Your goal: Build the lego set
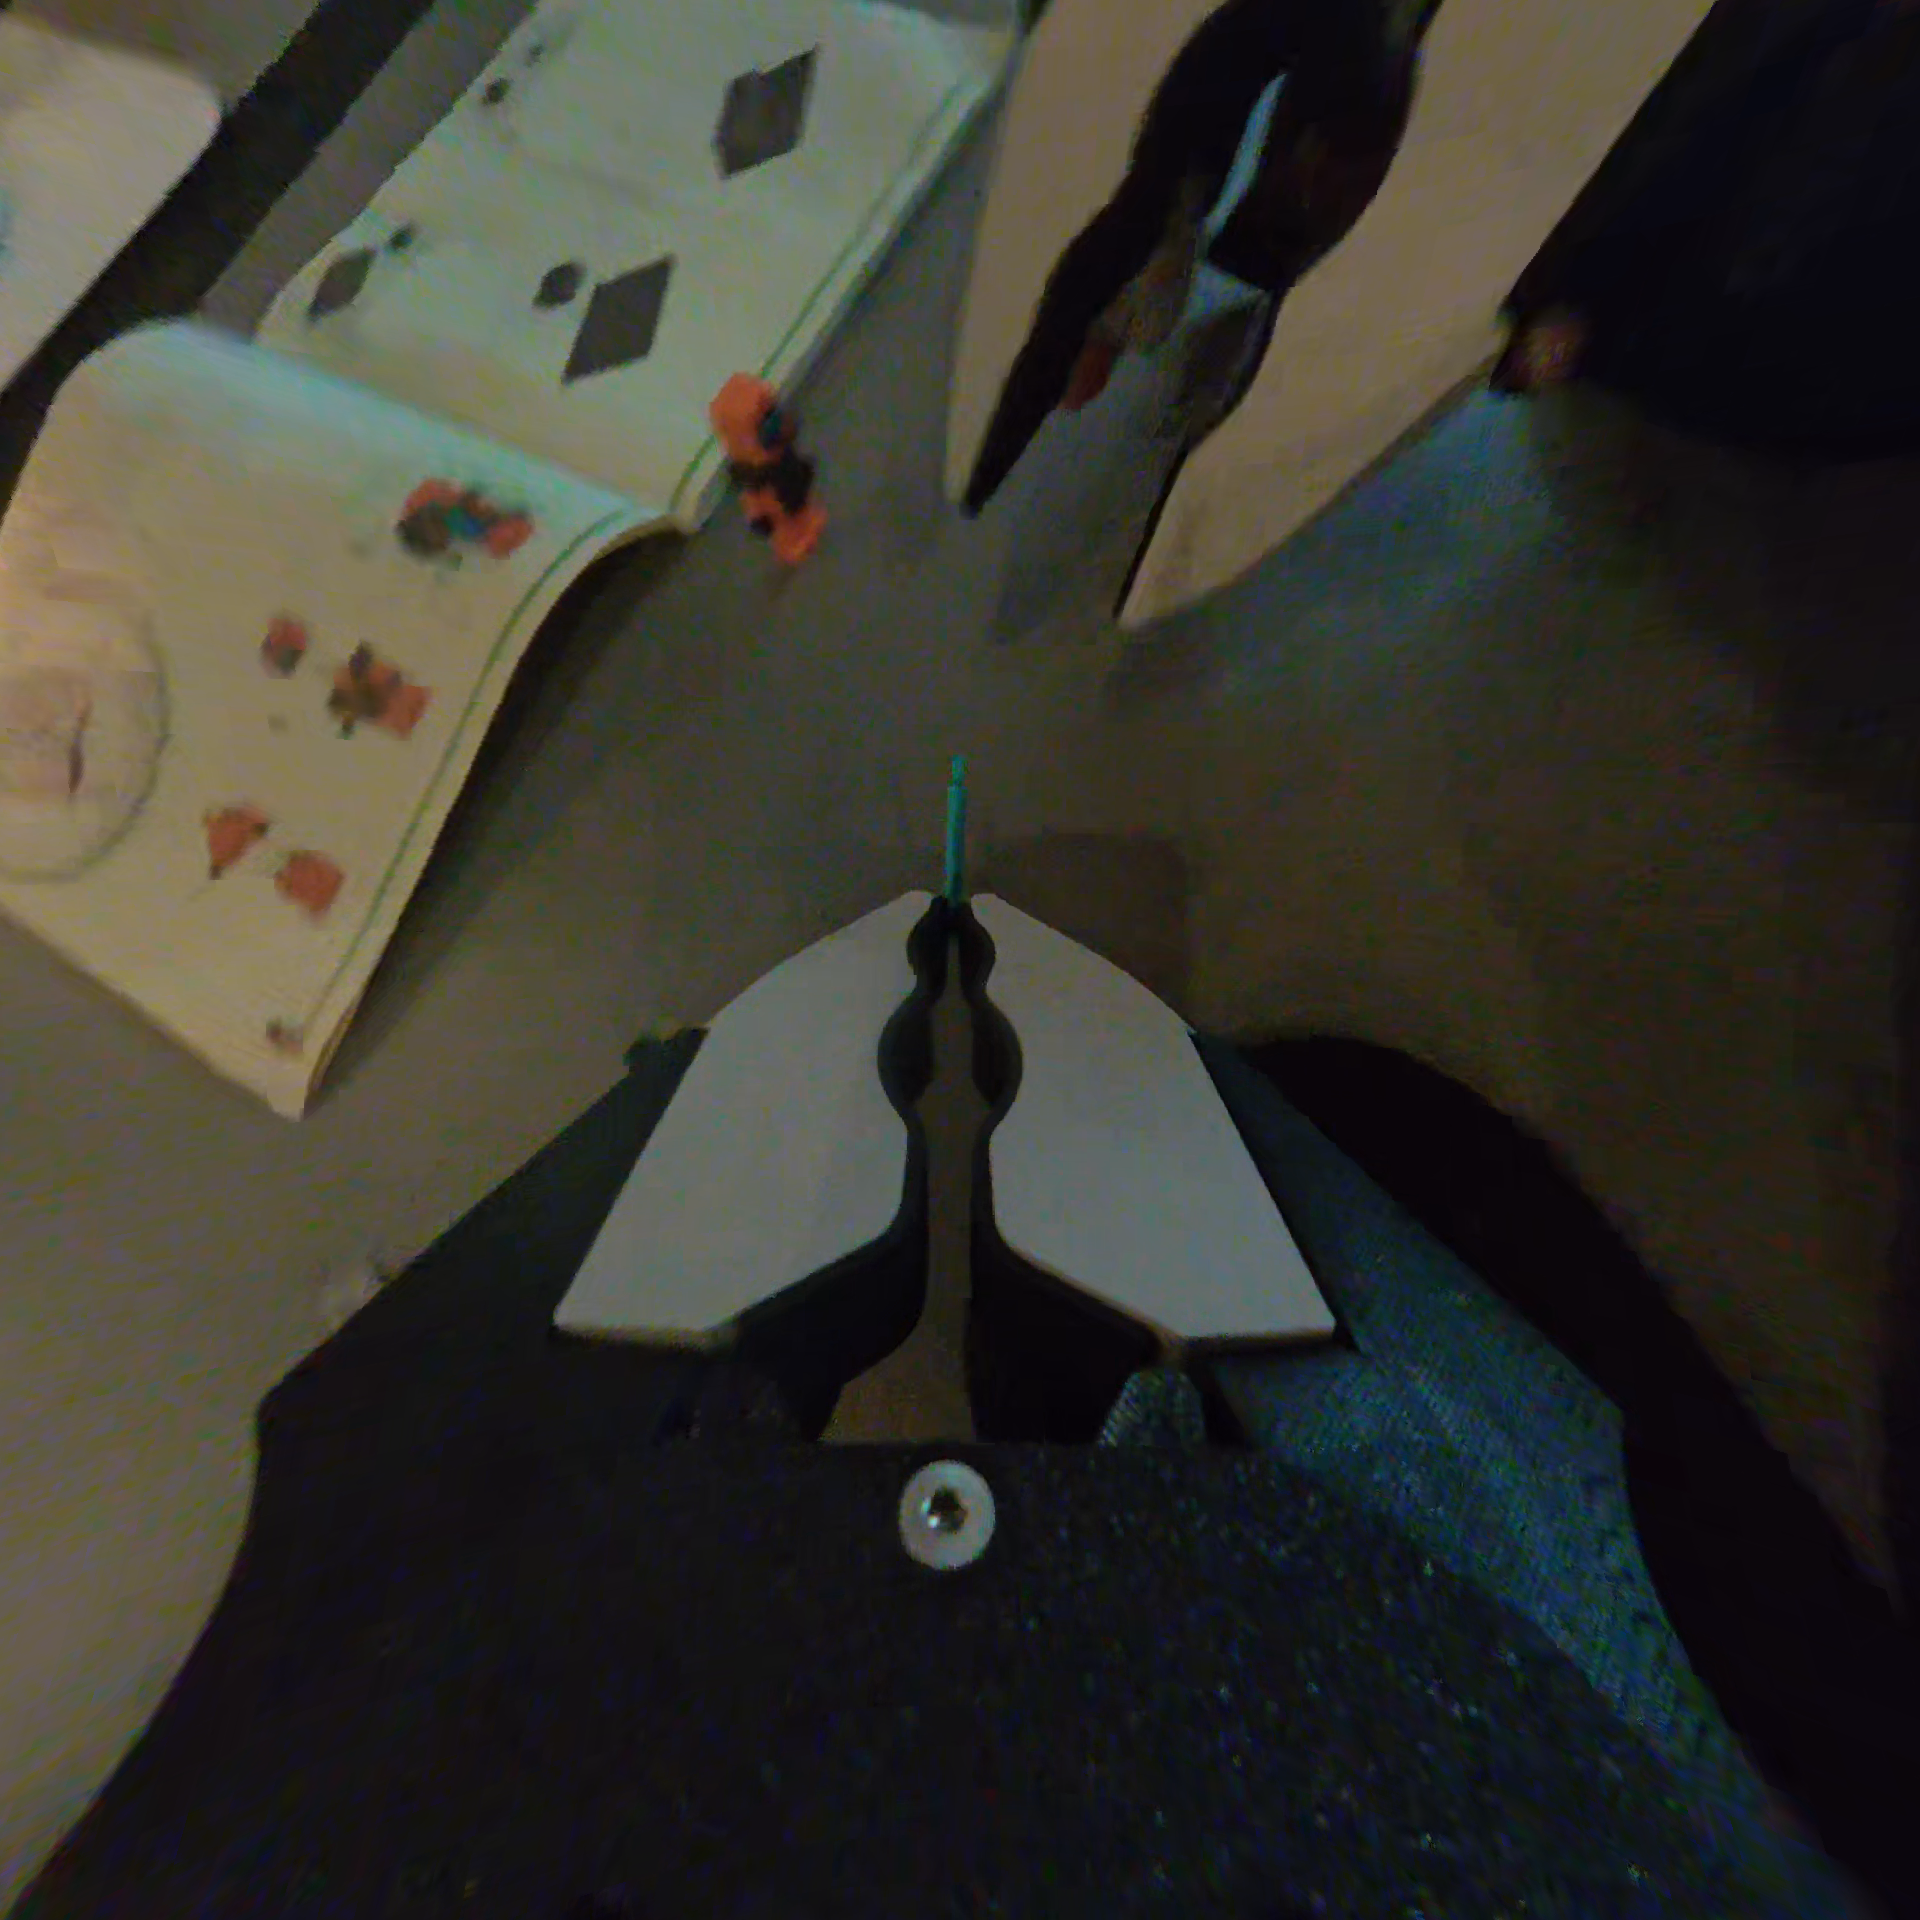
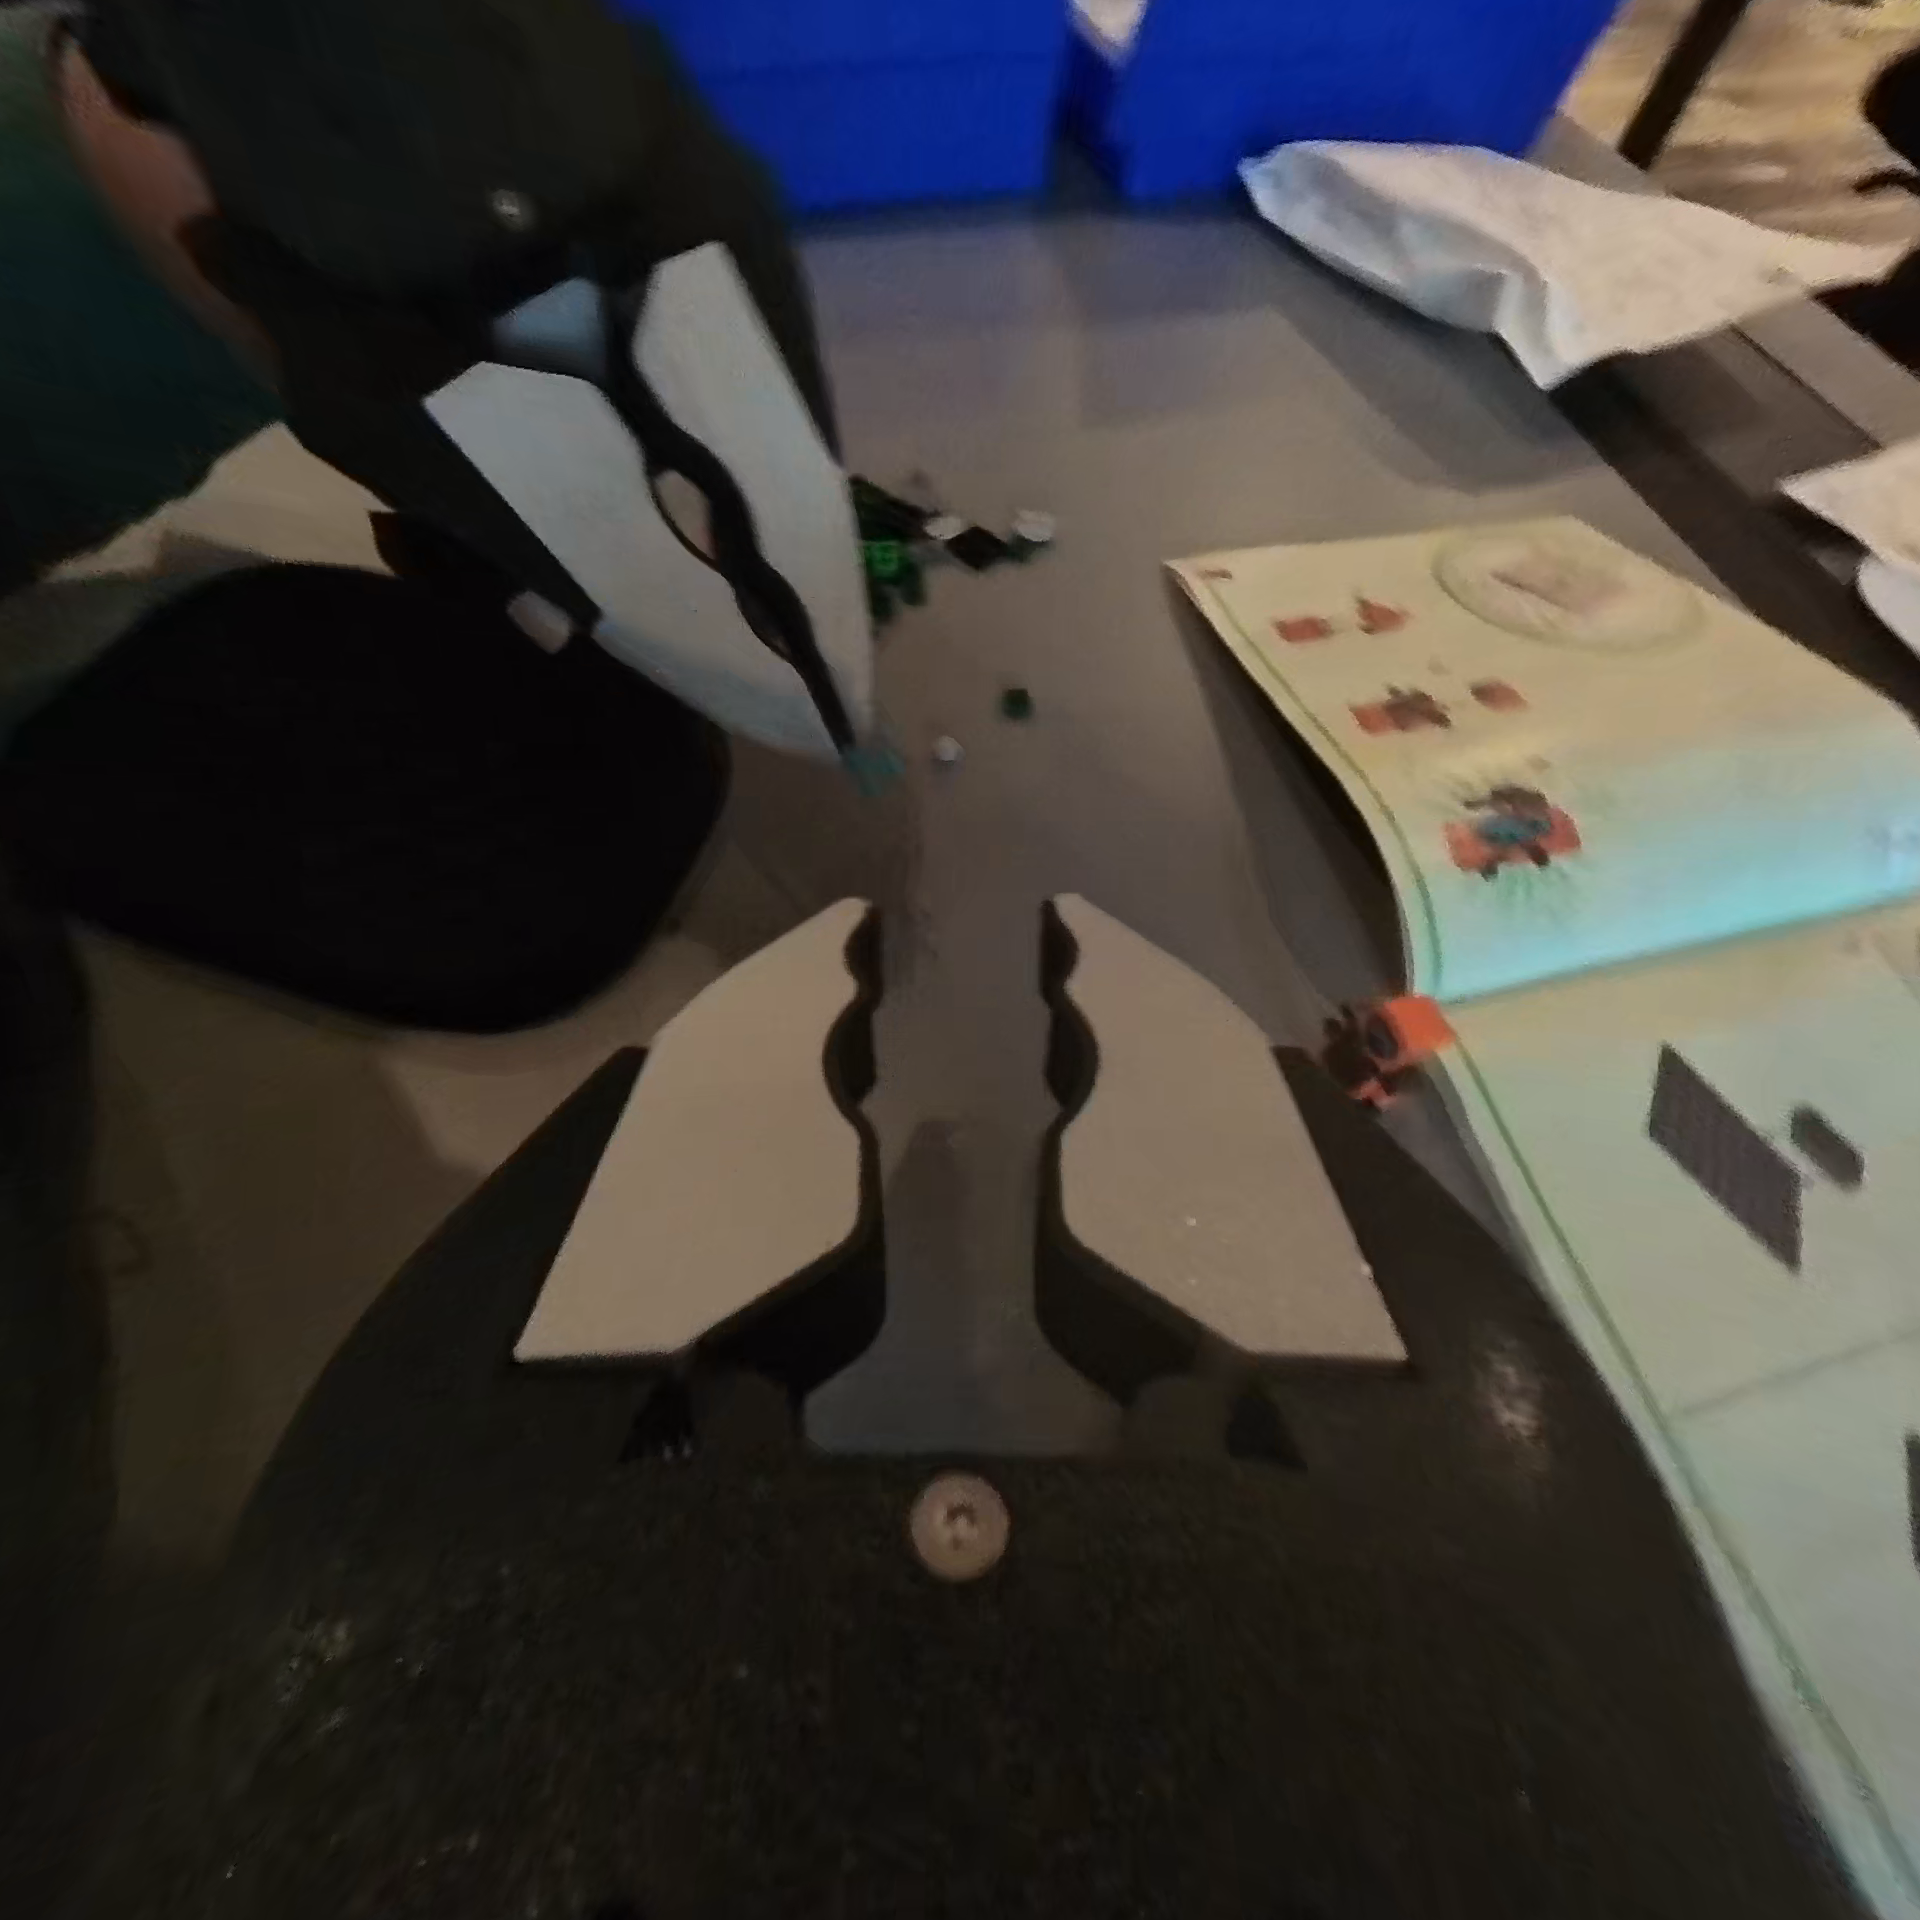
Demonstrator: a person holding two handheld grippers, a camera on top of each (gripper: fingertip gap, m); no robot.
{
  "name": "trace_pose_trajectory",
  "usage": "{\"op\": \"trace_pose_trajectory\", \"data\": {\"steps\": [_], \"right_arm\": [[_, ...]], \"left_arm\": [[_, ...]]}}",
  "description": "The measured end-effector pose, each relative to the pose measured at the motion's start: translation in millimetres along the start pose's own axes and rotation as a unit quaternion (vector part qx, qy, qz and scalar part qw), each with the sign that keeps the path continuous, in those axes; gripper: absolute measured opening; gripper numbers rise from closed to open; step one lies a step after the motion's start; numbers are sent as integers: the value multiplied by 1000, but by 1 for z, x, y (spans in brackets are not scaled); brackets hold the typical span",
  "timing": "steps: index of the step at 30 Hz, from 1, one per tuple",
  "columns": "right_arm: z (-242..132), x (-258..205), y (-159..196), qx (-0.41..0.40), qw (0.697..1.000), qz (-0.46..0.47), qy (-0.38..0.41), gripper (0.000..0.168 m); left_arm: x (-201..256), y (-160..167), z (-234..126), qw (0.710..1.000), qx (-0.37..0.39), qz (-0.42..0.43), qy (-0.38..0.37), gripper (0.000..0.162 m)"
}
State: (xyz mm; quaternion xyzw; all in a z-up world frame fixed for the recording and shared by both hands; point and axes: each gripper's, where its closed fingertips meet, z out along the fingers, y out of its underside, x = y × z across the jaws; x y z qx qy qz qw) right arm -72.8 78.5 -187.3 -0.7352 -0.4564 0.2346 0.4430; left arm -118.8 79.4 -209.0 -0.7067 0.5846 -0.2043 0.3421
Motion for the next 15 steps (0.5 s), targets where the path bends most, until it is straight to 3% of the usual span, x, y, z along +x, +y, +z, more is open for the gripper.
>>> {"op": "trace_pose_trajectory", "data": {"steps": [4, 10, 15], "right_arm": [[-2, -5, 2, 4, 999, -36, 1, 33], [-20, -19, 9, 31, 999, -32, -8, 4], [-32, -28, 12, 56, 998, 1, -23, 1]], "left_arm": [[20, -27, 11, 998, 6, 51, 30, 1], [41, -36, 22, 995, 6, 76, 57, 1], [50, -42, 22, 995, 28, 63, 74, 3]]}}
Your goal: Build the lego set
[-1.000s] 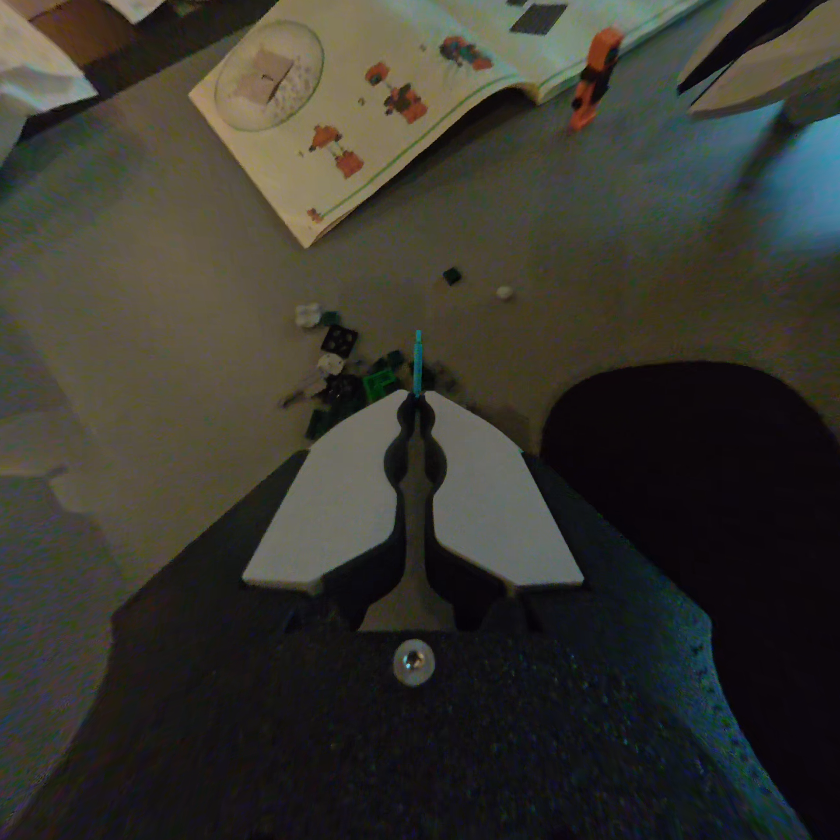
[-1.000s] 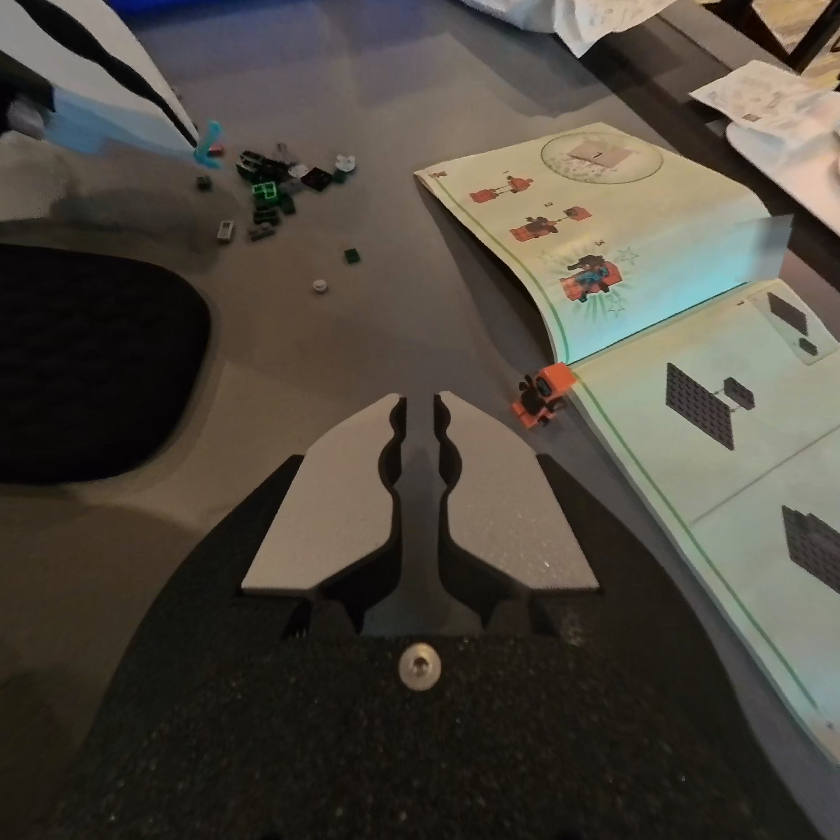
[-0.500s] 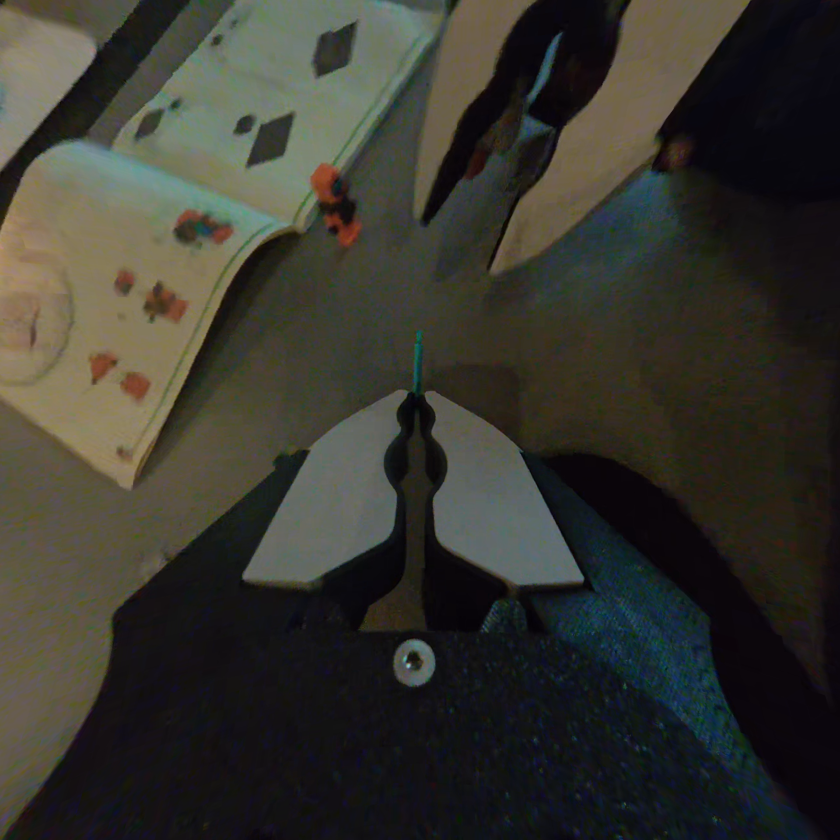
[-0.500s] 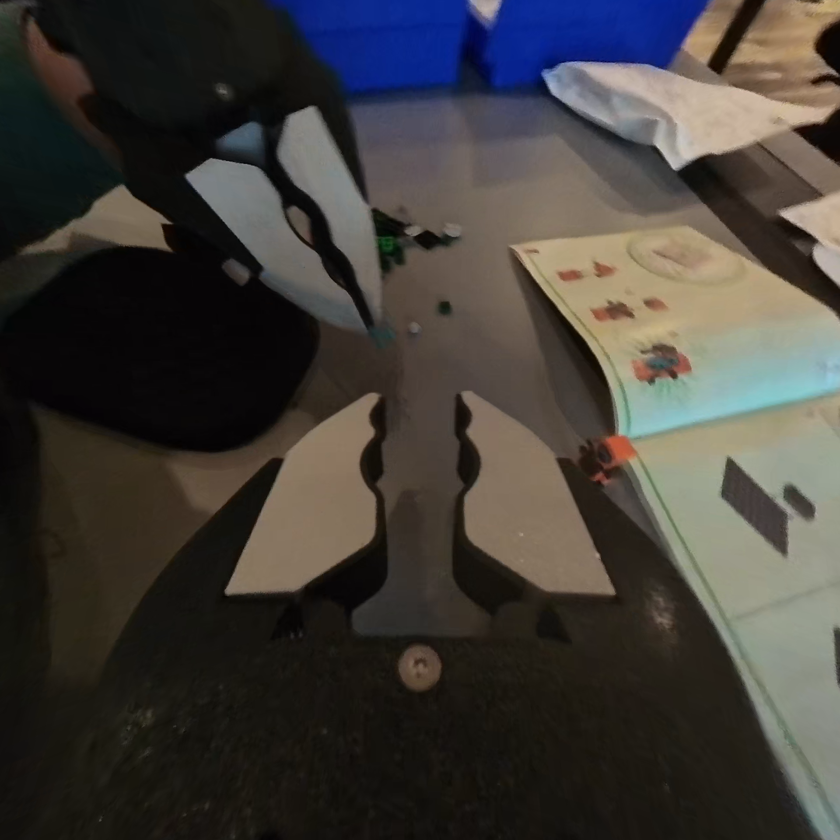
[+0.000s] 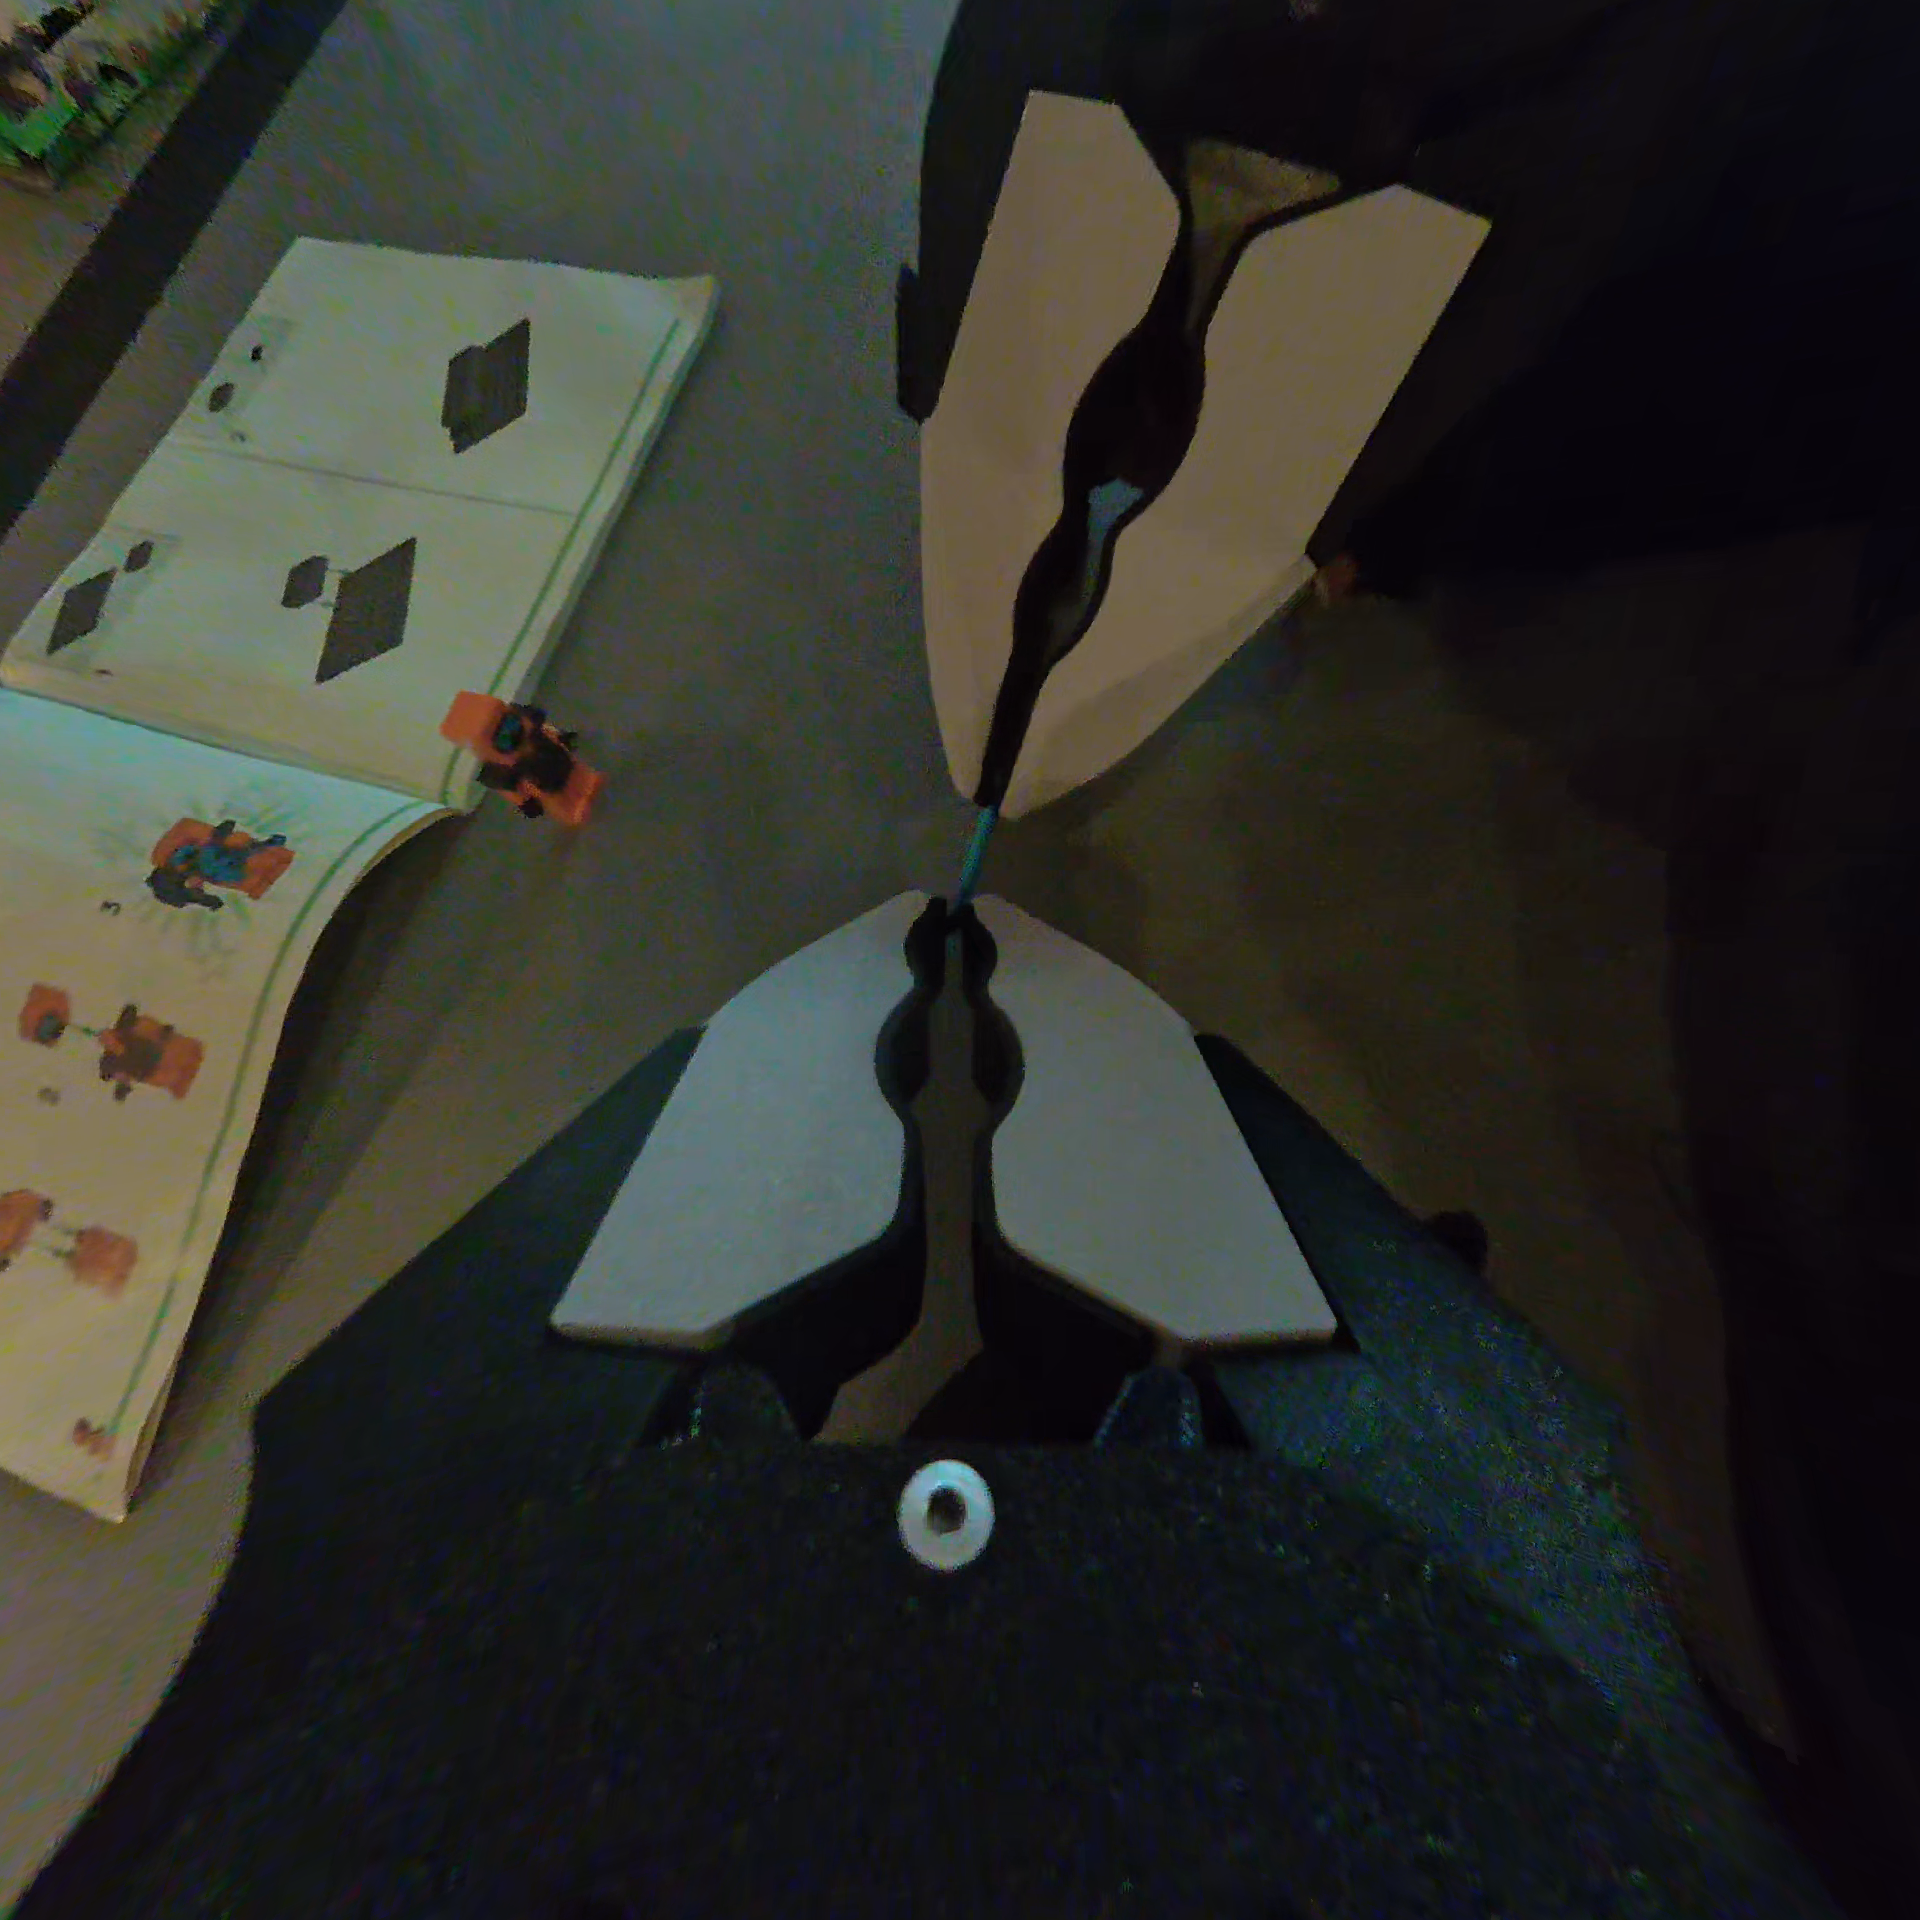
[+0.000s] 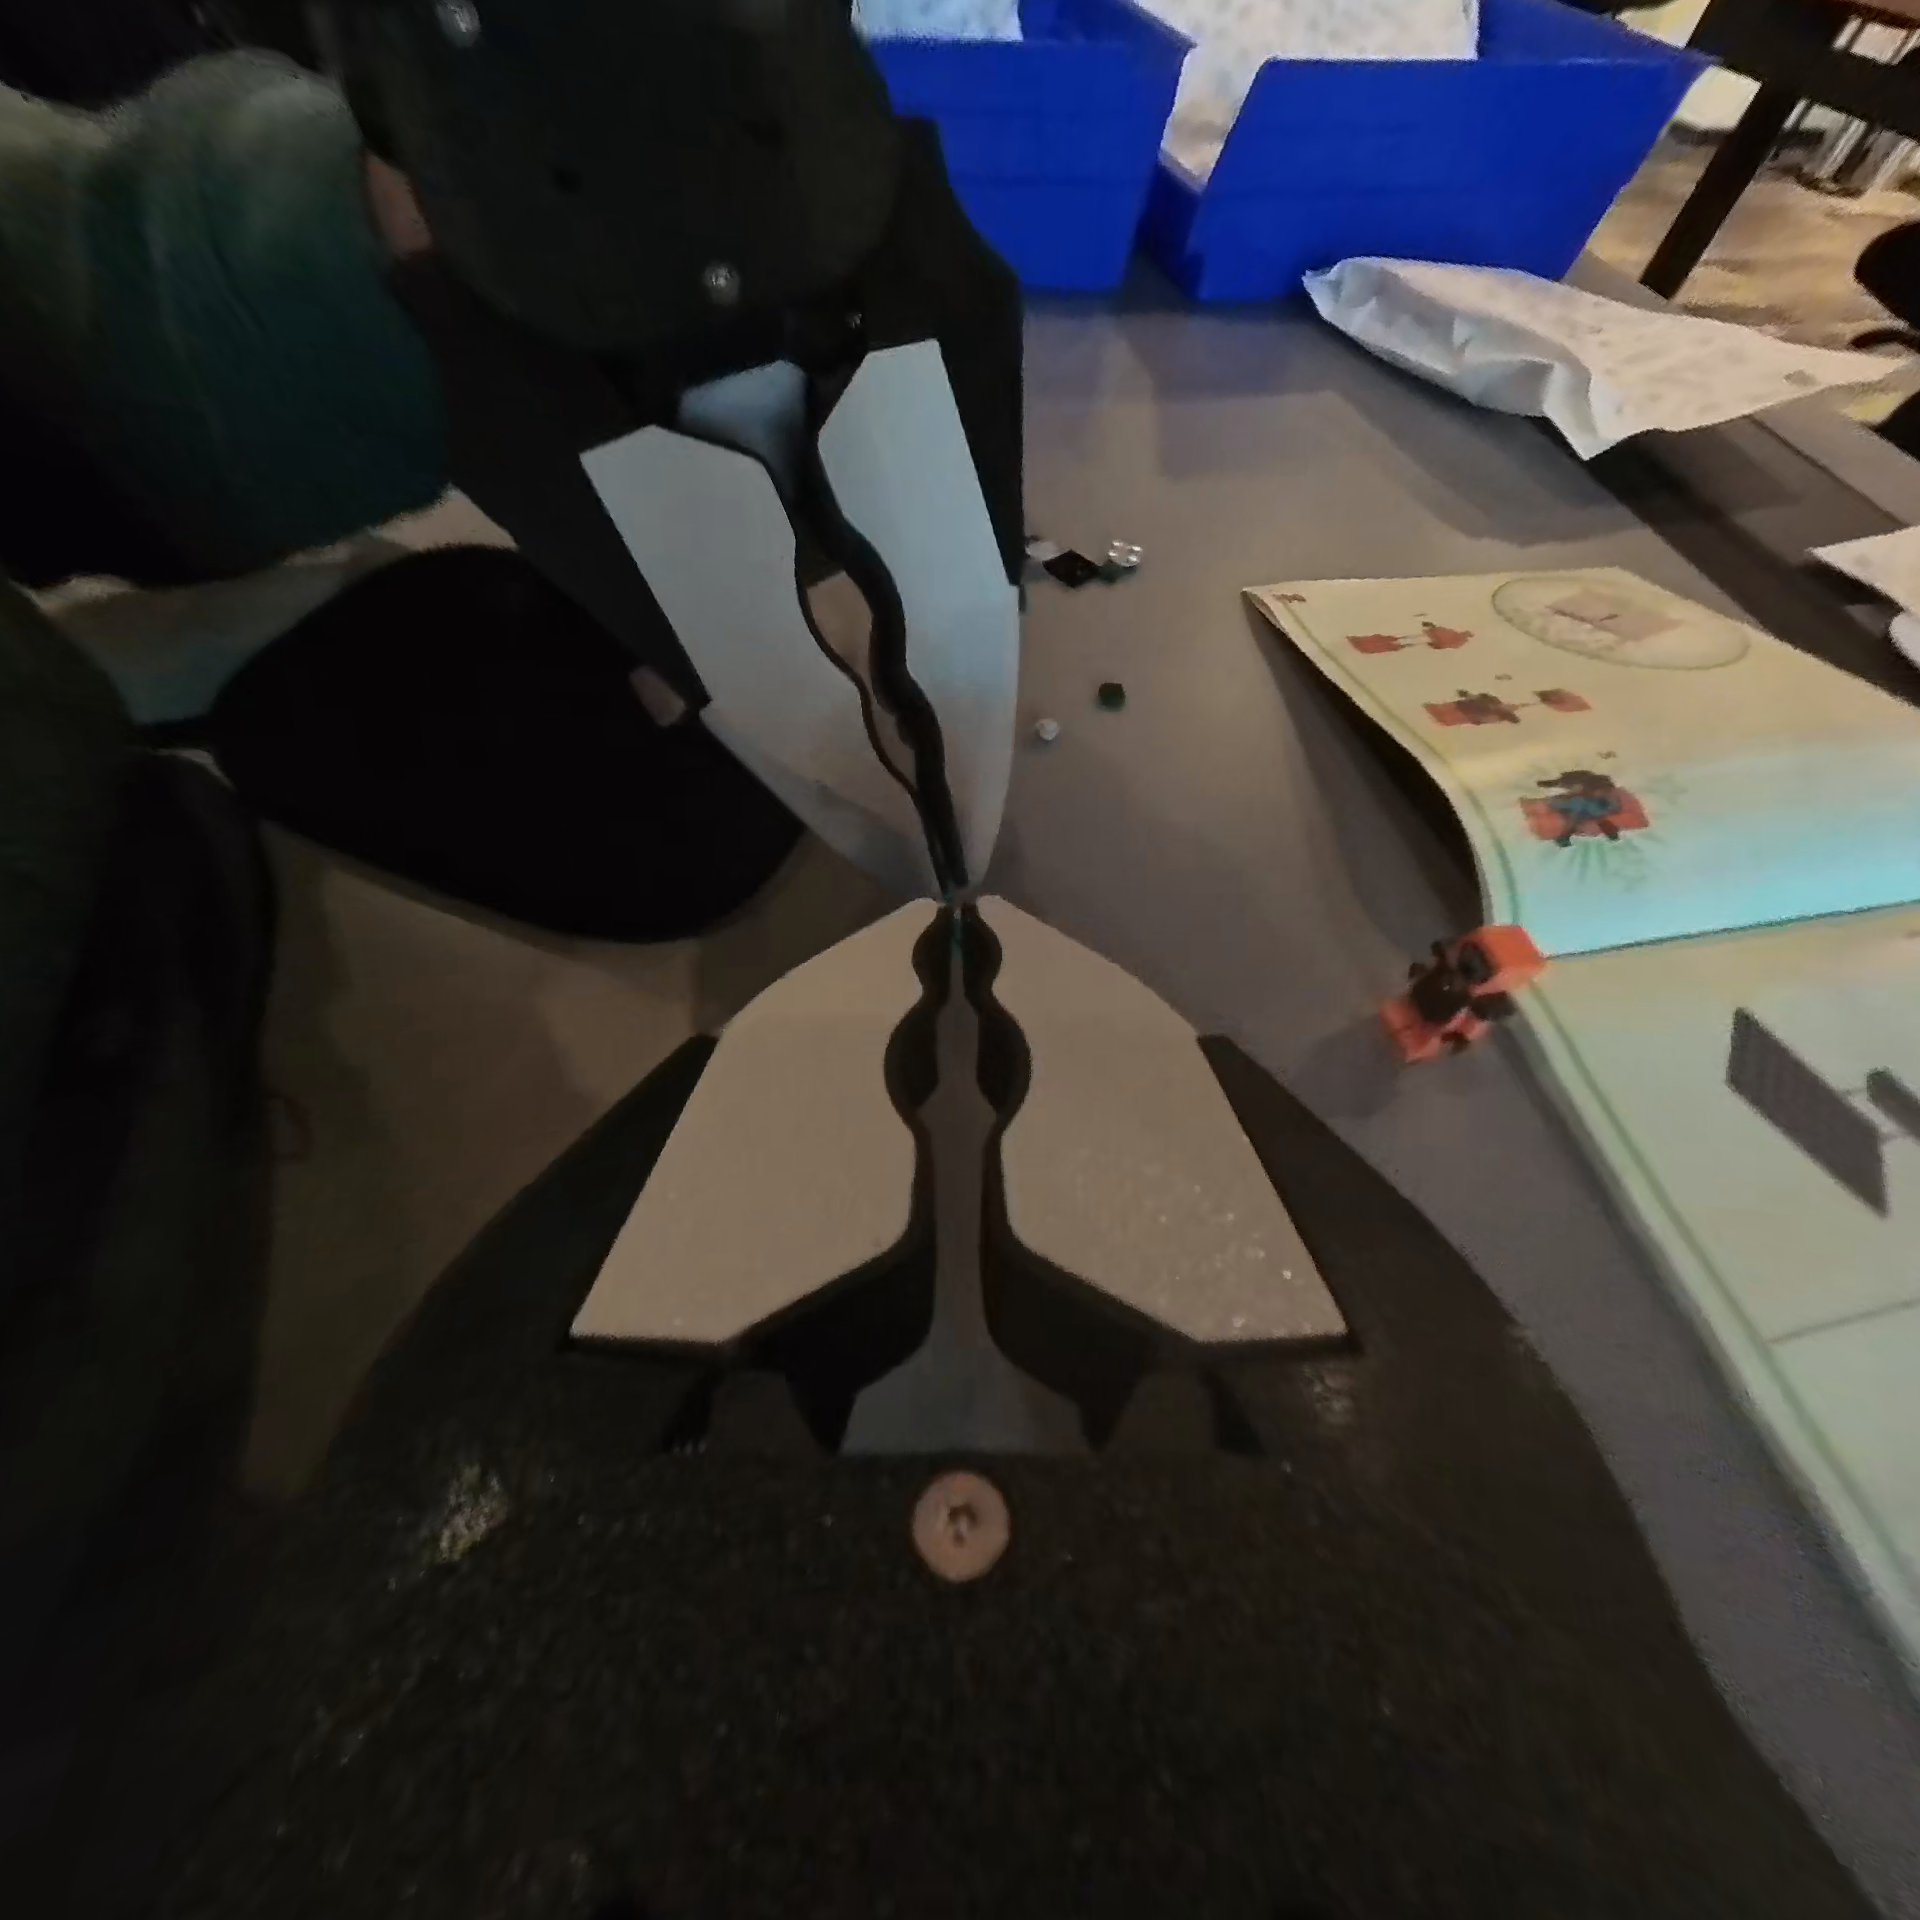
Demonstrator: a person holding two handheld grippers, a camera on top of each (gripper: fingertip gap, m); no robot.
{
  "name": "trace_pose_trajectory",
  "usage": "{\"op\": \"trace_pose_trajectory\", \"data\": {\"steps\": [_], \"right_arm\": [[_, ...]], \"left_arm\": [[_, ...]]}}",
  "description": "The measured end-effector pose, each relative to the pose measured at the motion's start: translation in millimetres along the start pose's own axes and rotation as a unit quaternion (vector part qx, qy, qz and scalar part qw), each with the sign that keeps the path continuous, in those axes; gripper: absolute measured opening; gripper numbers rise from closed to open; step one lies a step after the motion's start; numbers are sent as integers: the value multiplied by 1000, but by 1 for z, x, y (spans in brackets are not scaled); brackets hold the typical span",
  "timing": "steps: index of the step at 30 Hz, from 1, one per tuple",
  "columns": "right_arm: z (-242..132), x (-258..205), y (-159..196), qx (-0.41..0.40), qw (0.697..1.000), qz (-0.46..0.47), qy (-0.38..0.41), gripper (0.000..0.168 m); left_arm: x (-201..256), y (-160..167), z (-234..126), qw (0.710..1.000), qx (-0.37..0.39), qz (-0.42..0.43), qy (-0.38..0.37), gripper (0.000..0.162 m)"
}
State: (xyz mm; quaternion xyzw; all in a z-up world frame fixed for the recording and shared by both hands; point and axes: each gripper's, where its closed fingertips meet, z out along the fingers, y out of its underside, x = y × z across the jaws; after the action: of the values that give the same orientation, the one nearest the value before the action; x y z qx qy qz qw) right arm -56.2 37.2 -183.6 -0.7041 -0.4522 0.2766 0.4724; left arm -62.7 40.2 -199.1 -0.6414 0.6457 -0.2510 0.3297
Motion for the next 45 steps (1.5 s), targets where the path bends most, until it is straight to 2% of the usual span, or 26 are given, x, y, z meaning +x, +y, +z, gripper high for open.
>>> {"op": "trace_pose_trajectory", "data": {"steps": [2, 5, 7, 13, 17, 20, 25, 30, 35, 38, 45], "right_arm": [[-5, 1, -1, 11, 1000, 20, -4, 1], [-15, 5, -8, 44, 997, 61, -9, 1], [-22, 10, -14, 75, 992, 98, -16, 1], [-31, 17, -21, 120, 977, 167, -46, 1], [-33, 12, -29, 151, 967, 190, -74, 1], [-35, 9, -34, 168, 962, 195, -92, 1], [-38, 9, -36, 182, 957, 202, -104, 1], [-32, 5, -23, 129, 968, 186, -111, 2], [-27, -1, 1, 8, 987, 118, -110, 8], [-30, 0, 6, -51, 990, 77, -103, 19], [-20, -5, 29, -171, 981, -3, -89, 17]], "left_arm": [[1, -3, -1, 1000, 12, -6, 1, 4], [-1, -4, -2, 999, 30, -17, 1, 17], [0, -6, -3, 998, 50, -33, 14, 19], [0, -13, -4, 993, 92, -64, 33, 18], [5, -29, -6, 984, 142, -81, 63, 17], [6, -42, -12, 975, 183, -97, 82, 13], [5, -49, -17, 966, 207, -114, 105, 3], [8, -41, -14, 963, 173, -142, 150, 2], [16, -25, -2, 964, 88, -154, 200, 1], [19, -15, 6, 972, 24, -114, 206, 1], [26, -19, 18, 975, -32, -46, 214, 2]]}}
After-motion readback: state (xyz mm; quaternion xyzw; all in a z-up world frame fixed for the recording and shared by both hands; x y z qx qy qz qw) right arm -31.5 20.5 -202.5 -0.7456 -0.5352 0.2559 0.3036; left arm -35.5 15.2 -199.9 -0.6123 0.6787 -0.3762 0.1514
